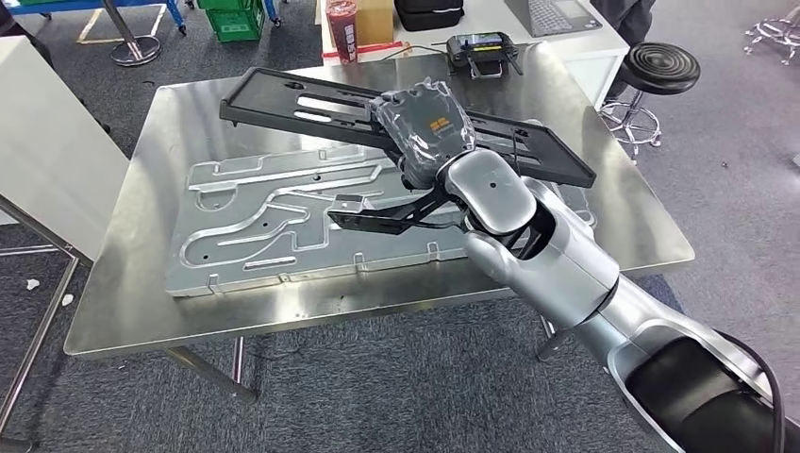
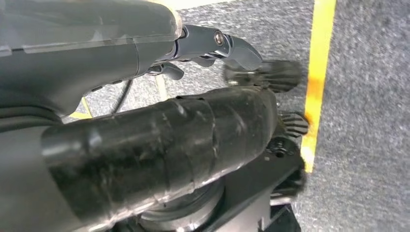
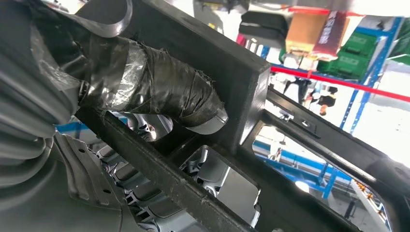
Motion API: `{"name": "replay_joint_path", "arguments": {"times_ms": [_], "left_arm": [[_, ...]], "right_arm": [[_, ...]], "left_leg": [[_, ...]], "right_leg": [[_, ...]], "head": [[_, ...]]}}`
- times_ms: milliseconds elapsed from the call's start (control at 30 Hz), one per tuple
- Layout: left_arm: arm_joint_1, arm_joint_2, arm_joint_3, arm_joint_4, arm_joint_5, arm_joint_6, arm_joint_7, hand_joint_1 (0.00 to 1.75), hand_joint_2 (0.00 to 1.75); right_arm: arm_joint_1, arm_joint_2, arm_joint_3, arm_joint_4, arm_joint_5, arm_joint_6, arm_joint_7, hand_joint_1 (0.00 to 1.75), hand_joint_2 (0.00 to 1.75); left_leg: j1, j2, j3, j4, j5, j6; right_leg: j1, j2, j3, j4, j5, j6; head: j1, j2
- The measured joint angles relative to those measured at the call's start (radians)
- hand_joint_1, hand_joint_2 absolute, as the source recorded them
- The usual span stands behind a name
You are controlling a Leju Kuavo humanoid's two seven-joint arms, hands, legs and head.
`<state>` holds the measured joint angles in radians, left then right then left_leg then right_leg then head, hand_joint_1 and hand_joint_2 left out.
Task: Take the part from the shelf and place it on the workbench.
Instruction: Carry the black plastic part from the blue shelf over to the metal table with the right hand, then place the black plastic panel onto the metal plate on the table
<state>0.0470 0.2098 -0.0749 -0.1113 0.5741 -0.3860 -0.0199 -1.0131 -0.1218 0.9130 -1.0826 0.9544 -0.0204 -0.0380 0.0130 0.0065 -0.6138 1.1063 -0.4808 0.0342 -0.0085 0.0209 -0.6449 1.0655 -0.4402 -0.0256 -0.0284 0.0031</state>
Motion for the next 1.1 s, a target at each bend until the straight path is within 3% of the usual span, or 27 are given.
{"name": "replay_joint_path", "arguments": {"times_ms": [67, 133, 200, 233, 300, 333, 367, 400, 467, 533, 600, 700, 767, 833, 867, 900, 933, 1000, 1033, 1067, 1100], "left_arm": [[-0.001, 0.003, 0.0, 0.0, 0.0, 0.0, 0.0, 0.0, 0.0], [-0.003, 0.003, 0.0, 0.0, 0.0, 0.0, 0.0, 0.0, 0.0], [-0.002, 0.0, 0.0, 0.001, 0.0, 0.0, 0.0, 0.0, 0.0], [-0.002, -0.001, 0.0, 0.001, 0.0, -0.001, -0.001, 0.0, 0.0], [-0.002, -0.004, 0.0, 0.001, 0.0, -0.002, -0.002, 0.0, 0.0], [-0.002, -0.005, 0.0, 0.001, 0.0, -0.003, -0.002, 0.0, 0.0], [-0.002, -0.007, 0.0, 0.001, 0.0, -0.003, -0.002, 0.0, 0.0], [-0.002, -0.009, 0.0, 0.001, 0.0, -0.003, -0.003, 0.0, 0.0], [-0.002, -0.012, 0.0, 0.001, 0.0, -0.003, -0.003, 0.0, 0.0], [-0.003, -0.014, 0.0, 0.001, 0.0, -0.003, -0.004, 0.0, 0.0], [-0.005, -0.015, 0.0, 0.001, 0.0, -0.003, -0.004, 0.0, 0.0], [-0.007, -0.017, -0.002, 0.001, 0.0, -0.003, -0.004, 0.0, 0.0], [-0.008, -0.017, -0.002, 0.001, 0.0, -0.003, -0.004, 0.0, 0.0], [-0.008, -0.017, -0.003, 0.001, 0.0, -0.003, -0.004, 0.0, 0.0], [-0.007, -0.017, -0.003, 0.001, 0.0, -0.003, -0.004, 0.0, 0.0], [-0.006, -0.017, -0.003, 0.001, 0.0, -0.003, -0.004, 0.0, 0.0], [-0.006, -0.017, -0.003, 0.001, 0.0, -0.003, -0.004, 0.0, 0.0], [-0.006, -0.018, -0.004, 0.001, 0.0, -0.003, -0.004, 0.0, 0.0], [-0.006, -0.018, -0.004, 0.001, 0.0, -0.003, -0.004, 0.0, 0.0], [-0.007, -0.018, -0.004, 0.001, 0.0, -0.003, -0.004, 0.0, 0.0], [-0.007, -0.019, -0.004, 0.001, 0.0, -0.003, -0.004, 0.0, 0.0]], "right_arm": [[-0.002, 0.0, 0.006, 0.001, 0.0, -0.001, 0.0, 1.69, 1.75], [-0.002, -0.001, 0.01, 0.002, 0.0, -0.002, 0.0, 1.69, 1.75], [-0.004, -0.003, 0.012, 0.003, 0.004, -0.002, 0.001, 1.69, 1.75], [-0.005, -0.005, 0.012, 0.004, 0.008, -0.003, 0.002, 1.69, 1.75], [-0.008, -0.011, 0.013, 0.009, 0.015, -0.001, 0.003, 1.69, 1.75], [-0.008, -0.015, 0.014, 0.012, 0.017, 0.0, 0.002, 1.69, 1.75], [-0.007, -0.019, 0.014, 0.016, 0.017, 0.001, 0.0, 1.69, 1.75], [-0.007, -0.022, 0.015, 0.019, 0.017, 0.002, -0.002, 1.69, 1.75], [-0.011, -0.029, 0.015, 0.023, 0.017, 0.002, -0.005, 1.69, 1.75], [-0.017, -0.034, 0.015, 0.025, 0.017, 0.002, -0.006, 1.69, 1.75], [-0.021, -0.036, 0.015, 0.028, 0.017, 0.002, -0.006, 1.69, 1.75], [-0.023, -0.039, 0.015, 0.031, 0.016, 0.002, -0.006, 1.69, 1.75], [-0.025, -0.04, 0.015, 0.031, 0.016, 0.002, -0.006, 1.69, 1.75], [-0.024, -0.04, 0.017, 0.031, 0.016, 0.003, -0.006, 1.69, 1.75], [-0.023, -0.04, 0.018, 0.032, 0.016, 0.003, -0.006, 1.69, 1.75], [-0.023, -0.04, 0.019, 0.032, 0.016, 0.003, -0.006, 1.69, 1.75], [-0.022, -0.04, 0.02, 0.033, 0.016, 0.003, -0.006, 1.69, 1.75], [-0.023, -0.04, 0.021, 0.033, 0.016, 0.003, -0.006, 1.69, 1.75], [-0.024, -0.04, 0.021, 0.033, 0.016, 0.002, -0.006, 1.69, 1.75], [-0.024, -0.04, 0.021, 0.033, 0.016, 0.002, -0.006, 1.69, 1.75], [-0.024, -0.04, 0.021, 0.033, 0.016, 0.002, -0.006, 1.69, 1.75]], "left_leg": [[-0.013, -0.001, 0.018, -0.058, 0.021, 0.021], [-0.016, 0.0, 0.03, -0.084, 0.023, 0.025], [-0.011, 0.003, 0.047, -0.115, 0.035, 0.021], [-0.008, 0.004, 0.055, -0.127, 0.041, 0.018], [-0.009, 0.004, 0.059, -0.13, 0.04, 0.018], [-0.01, 0.004, 0.059, -0.126, 0.037, 0.018], [-0.011, 0.003, 0.059, -0.121, 0.032, 0.018], [-0.012, 0.003, 0.06, -0.116, 0.027, 0.017], [-0.012, 0.0, 0.062, -0.101, 0.013, 0.013], [-0.016, 0.0, 0.056, -0.086, 0.001, 0.006], [-0.017, 0.002, 0.05, -0.08, -0.004, -0.004], [-0.014, 0.002, 0.048, -0.069, -0.018, -0.02], [-0.008, 0.0, 0.011, 0.01, -0.06, -0.034], [0.001, 0.0, -0.059, 0.139, -0.108, -0.047], [0.006, 0.0, -0.087, 0.181, -0.114, -0.052], [0.01, 0.0, -0.099, 0.188, -0.101, -0.057], [0.015, 0.0, -0.091, 0.156, -0.068, -0.061], [0.021, -0.001, -0.035, 0.021, 0.01, -0.069], [0.021, -0.002, -0.009, -0.036, 0.033, -0.07], [0.021, -0.004, 0.005, -0.072, 0.044, -0.068], [0.02, -0.006, 0.009, -0.083, 0.041, -0.066]], "right_leg": [[-0.002, 0.002, 0.002, -0.005, 0.001, 0.006], [-0.004, 0.002, 0.003, -0.014, 0.005, 0.019], [-0.003, -0.004, 0.0, -0.003, -0.007, 0.029], [-0.003, -0.008, -0.015, 0.03, -0.027, 0.032], [-0.004, -0.011, -0.073, 0.147, -0.082, 0.038], [-0.004, -0.012, -0.103, 0.203, -0.099, 0.041], [-0.004, -0.012, -0.121, 0.23, -0.099, 0.043], [-0.004, -0.013, -0.12, 0.221, -0.08, 0.044], [-0.003, -0.015, -0.07, 0.109, -0.012, 0.038], [0.002, -0.017, -0.025, 0.013, 0.021, 0.025], [0.008, -0.016, -0.019, -0.007, 0.018, 0.015], [0.001, -0.014, -0.009, -0.023, 0.021, 0.004], [-0.006, -0.016, 0.004, -0.034, 0.02, -0.002], [-0.008, -0.017, 0.01, -0.035, 0.016, -0.005], [-0.01, -0.017, 0.012, -0.035, 0.014, -0.004], [-0.013, -0.016, 0.014, -0.034, 0.011, -0.002], [-0.016, -0.015, 0.016, -0.032, 0.008, 0.002], [-0.023, -0.014, 0.023, -0.028, 0.0, 0.015], [-0.024, -0.012, 0.023, -0.025, -0.002, 0.023], [-0.021, -0.012, 0.022, -0.023, -0.005, 0.029], [-0.018, -0.01, 0.021, -0.023, -0.004, 0.027]], "head": [[0.001, 0.0], [0.001, 0.0], [0.002, 0.0], [0.003, 0.0], [0.003, 0.0], [0.003, 0.0], [0.003, 0.0], [0.003, 0.0], [0.003, 0.0], [0.003, 0.0], [0.003, 0.0], [0.003, 0.0], [0.003, 0.0], [0.002, 0.0], [0.002, 0.0], [0.002, 0.0], [0.002, 0.0], [0.002, 0.0], [0.002, 0.0], [0.003, 0.0], [0.003, 0.0]]}}
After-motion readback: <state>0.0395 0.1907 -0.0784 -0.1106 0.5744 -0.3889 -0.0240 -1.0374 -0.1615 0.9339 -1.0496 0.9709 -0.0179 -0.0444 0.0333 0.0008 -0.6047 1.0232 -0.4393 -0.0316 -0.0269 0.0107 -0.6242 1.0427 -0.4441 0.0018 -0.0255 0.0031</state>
